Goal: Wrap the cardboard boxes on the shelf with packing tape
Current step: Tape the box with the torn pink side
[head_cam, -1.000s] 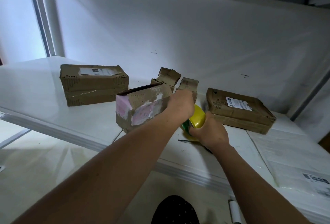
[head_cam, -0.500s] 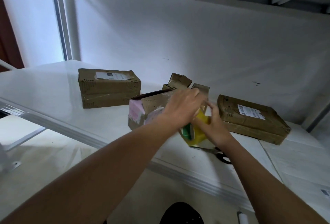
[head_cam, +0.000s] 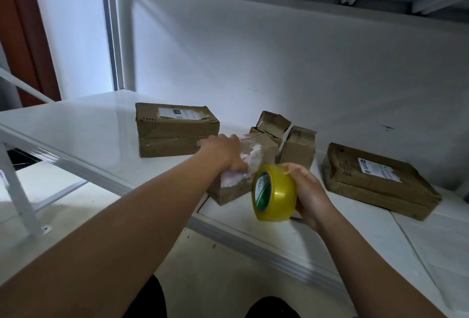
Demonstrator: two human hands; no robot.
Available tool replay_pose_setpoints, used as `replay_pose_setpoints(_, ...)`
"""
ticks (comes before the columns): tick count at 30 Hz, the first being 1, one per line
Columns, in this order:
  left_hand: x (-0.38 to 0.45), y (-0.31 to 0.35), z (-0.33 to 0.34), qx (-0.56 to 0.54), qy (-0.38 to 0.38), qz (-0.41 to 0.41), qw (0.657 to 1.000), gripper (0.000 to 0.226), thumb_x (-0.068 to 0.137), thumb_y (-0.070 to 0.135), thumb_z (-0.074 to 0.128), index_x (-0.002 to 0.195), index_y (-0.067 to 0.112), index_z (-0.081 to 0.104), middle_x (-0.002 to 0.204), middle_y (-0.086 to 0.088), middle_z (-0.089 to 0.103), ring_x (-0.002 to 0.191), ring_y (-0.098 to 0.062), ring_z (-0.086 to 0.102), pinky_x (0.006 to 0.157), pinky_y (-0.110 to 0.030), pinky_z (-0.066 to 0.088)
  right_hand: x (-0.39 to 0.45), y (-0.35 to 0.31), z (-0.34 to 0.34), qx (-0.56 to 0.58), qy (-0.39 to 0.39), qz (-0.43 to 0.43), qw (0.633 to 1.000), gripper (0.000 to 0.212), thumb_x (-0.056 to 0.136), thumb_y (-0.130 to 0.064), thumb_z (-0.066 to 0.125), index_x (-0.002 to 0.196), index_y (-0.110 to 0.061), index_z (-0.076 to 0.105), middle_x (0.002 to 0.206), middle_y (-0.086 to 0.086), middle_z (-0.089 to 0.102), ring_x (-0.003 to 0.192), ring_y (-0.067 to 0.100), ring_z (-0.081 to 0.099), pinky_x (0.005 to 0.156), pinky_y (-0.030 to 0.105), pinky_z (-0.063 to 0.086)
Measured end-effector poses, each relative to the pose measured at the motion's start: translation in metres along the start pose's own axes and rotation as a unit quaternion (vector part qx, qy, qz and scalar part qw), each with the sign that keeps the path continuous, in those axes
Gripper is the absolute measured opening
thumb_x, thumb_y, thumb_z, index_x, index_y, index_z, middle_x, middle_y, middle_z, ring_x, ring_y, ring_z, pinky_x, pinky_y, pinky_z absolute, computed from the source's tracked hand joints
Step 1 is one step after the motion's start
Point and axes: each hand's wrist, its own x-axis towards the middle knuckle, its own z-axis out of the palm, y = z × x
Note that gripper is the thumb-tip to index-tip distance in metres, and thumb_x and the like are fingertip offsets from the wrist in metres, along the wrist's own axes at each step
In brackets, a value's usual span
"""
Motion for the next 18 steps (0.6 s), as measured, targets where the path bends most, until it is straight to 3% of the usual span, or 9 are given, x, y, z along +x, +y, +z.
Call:
replay_pose_setpoints(2,0.003,0.0,-0.011,-0.029,-0.027,0.012,0.999,0.071,0.083,0.061,0.057,0.134,0.013,0.042,0.129,-0.01,0.053,0.114,-0.031,0.054,0.097,-0.049,0.045,-0.002,0.002,0.0,-0.007,0.012,0.0,1.0,0.015,0.096,-0.034,0.053,0.101,-0.025,0.064,0.106,0.009,0.067,0.089,0.027,0.065,0.07,0.036,0.054)
replay_pose_setpoints(5,0.011,-0.017,-0.024,-0.168,-0.118,0.009,0.979,0.061,0.085,0.058,0.057,0.126,0.012,0.056,0.131,-0.009,0.056,0.114,-0.029,0.056,0.101,-0.045,0.043,-0.004,-0.004,-0.012,-0.03,0.044,0.004,0.999,0.02,0.093,-0.044,0.054,0.091,-0.027,0.063,0.092,0.005,0.067,0.081,0.025,0.064,0.072,0.038,0.055)
replay_pose_setpoints(8,0.008,-0.043,-0.017,-0.373,-0.231,-0.058,0.897,0.068,0.082,0.066,0.056,0.131,0.018,0.052,0.133,-0.012,0.053,0.117,-0.034,0.054,0.102,-0.048,0.043,-0.003,-0.023,-0.035,-0.046,0.074,-0.003,0.996,0.022,0.094,-0.042,0.053,0.091,-0.023,0.063,0.076,0.002,0.069,0.061,0.018,0.064,0.057,0.029,0.05)
replay_pose_setpoints(10,0.007,-0.054,-0.001,-0.446,-0.255,-0.06,0.856,0.064,0.083,0.067,0.053,0.127,0.02,0.054,0.125,-0.013,0.059,0.108,-0.033,0.06,0.094,-0.046,0.048,-0.003,-0.034,-0.048,-0.084,0.073,-0.006,0.994,0.023,0.094,-0.043,0.052,0.09,-0.023,0.062,0.078,0.003,0.068,0.063,0.019,0.063,0.059,0.029,0.047)
replay_pose_setpoints(12,0.009,-0.058,0.015,-0.483,-0.248,-0.048,0.838,0.056,0.087,0.064,0.049,0.121,0.021,0.057,0.119,-0.01,0.062,0.101,-0.029,0.062,0.085,-0.04,0.051,-0.003,-0.04,-0.057,-0.115,0.07,-0.008,0.991,0.025,0.095,-0.045,0.05,0.092,-0.023,0.062,0.085,0.005,0.067,0.072,0.022,0.062,0.062,0.031,0.046)
replay_pose_setpoints(15,0.009,-0.057,0.021,-0.483,-0.232,-0.028,0.844,0.046,0.093,0.06,0.042,0.112,0.024,0.062,0.114,-0.004,0.067,0.099,-0.021,0.064,0.079,-0.032,0.052,-0.007,-0.042,-0.062,-0.145,0.063,-0.005,0.987,0.025,0.094,-0.045,0.051,0.088,-0.023,0.062,0.083,0.004,0.068,0.071,0.022,0.062,0.061,0.03,0.047)
replay_pose_setpoints(18,0.006,-0.05,0.01,-0.426,-0.216,0.014,0.878,0.04,0.096,0.056,0.036,0.105,0.028,0.063,0.102,0.006,0.07,0.089,-0.012,0.066,0.067,-0.024,0.048,-0.01,-0.038,-0.06,-0.167,0.045,-0.002,0.985,0.026,0.092,-0.045,0.054,0.087,-0.022,0.065,0.08,0.004,0.07,0.069,0.022,0.064,0.06,0.029,0.049)
